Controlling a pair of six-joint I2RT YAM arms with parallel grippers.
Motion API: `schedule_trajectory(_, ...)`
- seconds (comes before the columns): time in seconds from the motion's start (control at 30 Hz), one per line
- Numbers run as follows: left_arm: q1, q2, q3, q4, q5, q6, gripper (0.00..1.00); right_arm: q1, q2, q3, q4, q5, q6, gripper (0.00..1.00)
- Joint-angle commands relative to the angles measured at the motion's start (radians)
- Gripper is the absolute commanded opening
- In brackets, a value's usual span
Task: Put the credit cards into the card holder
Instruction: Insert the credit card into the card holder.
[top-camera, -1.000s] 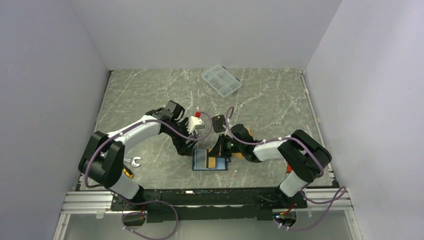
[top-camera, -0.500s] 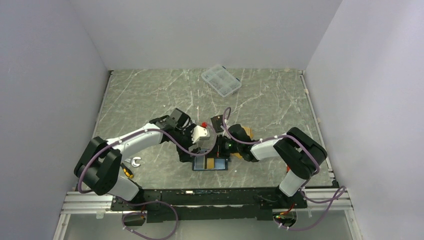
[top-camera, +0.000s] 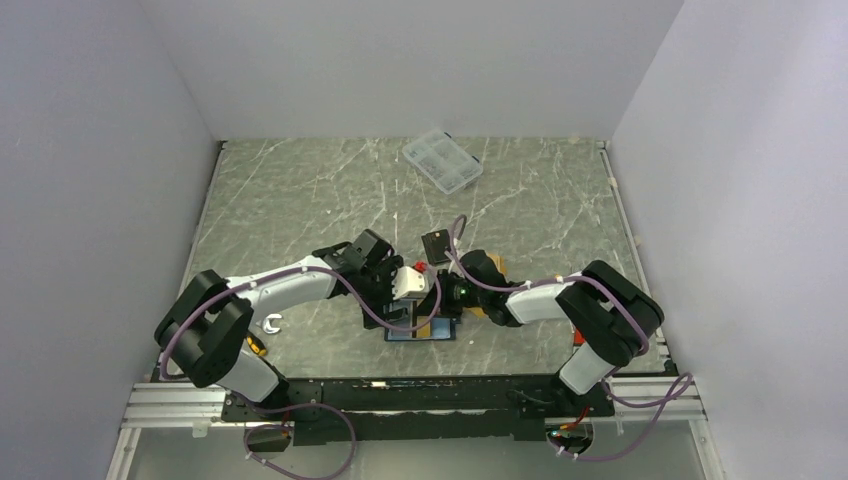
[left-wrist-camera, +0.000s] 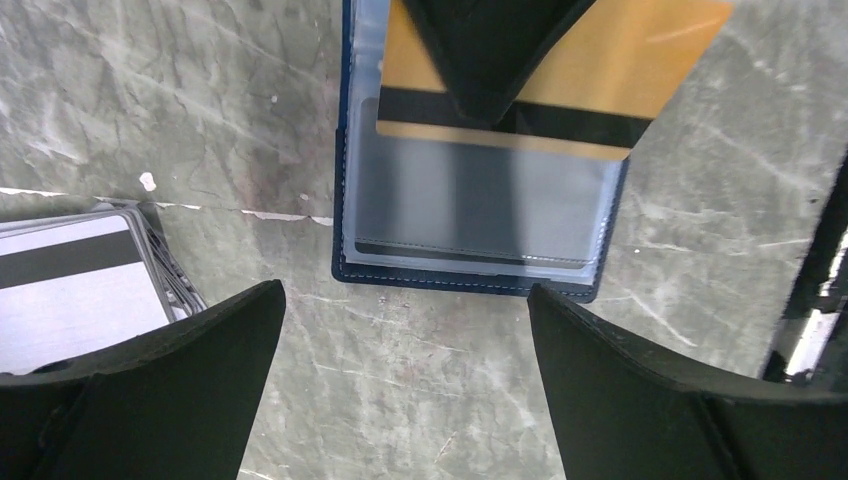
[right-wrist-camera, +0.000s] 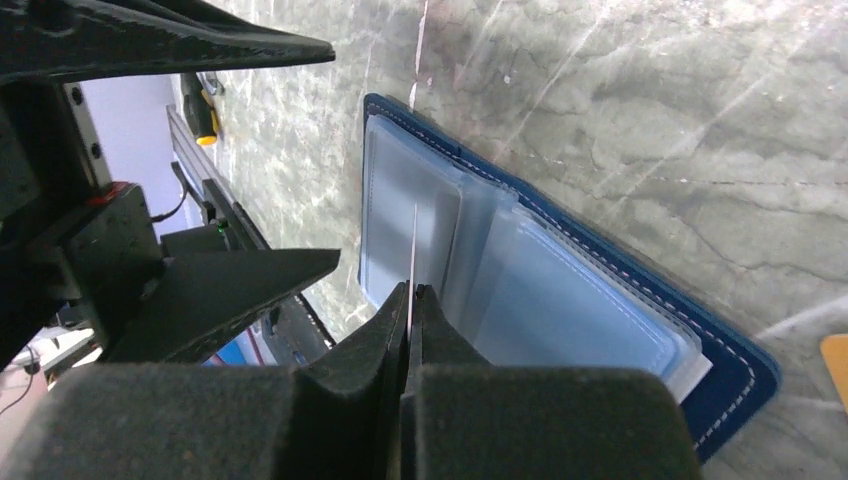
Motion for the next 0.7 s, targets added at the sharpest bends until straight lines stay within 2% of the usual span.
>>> schedule_trajectory(0.0,-0.015,0.027,-0.006,0.067,-0.059,0.038,0.97,-0.013,-0.024,-0.014,-0.001,0.020,-0.011,0.00)
schedule_trajectory(0.4,-0.050,0.046,-0.011,0.067,-0.137,0.065,0.92,-0.093,-0.174,-0.056,-0.030,0.050,-0.026,0.00)
schedule_trajectory(0.67,-0.063,0.047,-0.015,0.066,-0.160,0.067,0.90,-0.074,-0.110,-0.081,0.037,0.081,0.004,0.00)
